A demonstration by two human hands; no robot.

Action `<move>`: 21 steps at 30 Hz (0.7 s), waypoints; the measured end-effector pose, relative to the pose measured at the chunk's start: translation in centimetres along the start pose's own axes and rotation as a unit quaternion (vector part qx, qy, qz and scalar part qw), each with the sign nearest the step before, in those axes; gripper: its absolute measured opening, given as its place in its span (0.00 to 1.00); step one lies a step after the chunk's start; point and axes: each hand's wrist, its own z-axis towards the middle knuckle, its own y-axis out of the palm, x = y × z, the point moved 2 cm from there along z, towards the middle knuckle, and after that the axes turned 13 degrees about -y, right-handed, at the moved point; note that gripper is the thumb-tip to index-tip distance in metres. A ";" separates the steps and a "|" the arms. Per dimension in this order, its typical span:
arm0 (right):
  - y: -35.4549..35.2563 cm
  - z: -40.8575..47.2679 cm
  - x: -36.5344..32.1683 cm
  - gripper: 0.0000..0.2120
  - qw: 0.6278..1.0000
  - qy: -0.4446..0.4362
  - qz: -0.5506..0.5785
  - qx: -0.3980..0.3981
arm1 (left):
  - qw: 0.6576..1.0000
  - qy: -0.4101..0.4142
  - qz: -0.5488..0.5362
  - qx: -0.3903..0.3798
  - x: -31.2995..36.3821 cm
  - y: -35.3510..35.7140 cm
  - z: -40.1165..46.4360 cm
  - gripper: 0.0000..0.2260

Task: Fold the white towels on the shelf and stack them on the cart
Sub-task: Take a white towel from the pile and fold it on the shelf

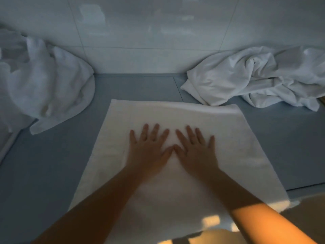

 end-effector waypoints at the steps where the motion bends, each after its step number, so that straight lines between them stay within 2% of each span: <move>1: 0.1 -0.6 0.6 0.29 1.000 0.016 -0.008 -0.004 | 1.000 -0.014 0.008 -0.007 -1.2 0.1 -0.2 0.32; 5: -0.6 -4.8 6.2 0.28 0.993 0.117 -0.007 0.004 | 0.997 -0.063 0.032 -0.011 -7.3 -0.3 -0.7 0.33; 7: -1.0 -6.9 7.4 0.29 0.990 0.140 0.020 -0.002 | 0.997 -0.072 0.034 -0.013 -9.1 -0.7 -2.2 0.33; 14: -1.4 -7.6 3.2 0.28 0.991 0.133 0.021 -0.027 | 0.993 -0.111 0.035 -0.010 -12.8 -1.8 -5.8 0.33; 21: -0.7 -4.0 0.9 0.29 0.994 0.107 0.012 -0.023 | 0.990 -0.138 0.034 0.004 -16.8 -1.5 -4.1 0.31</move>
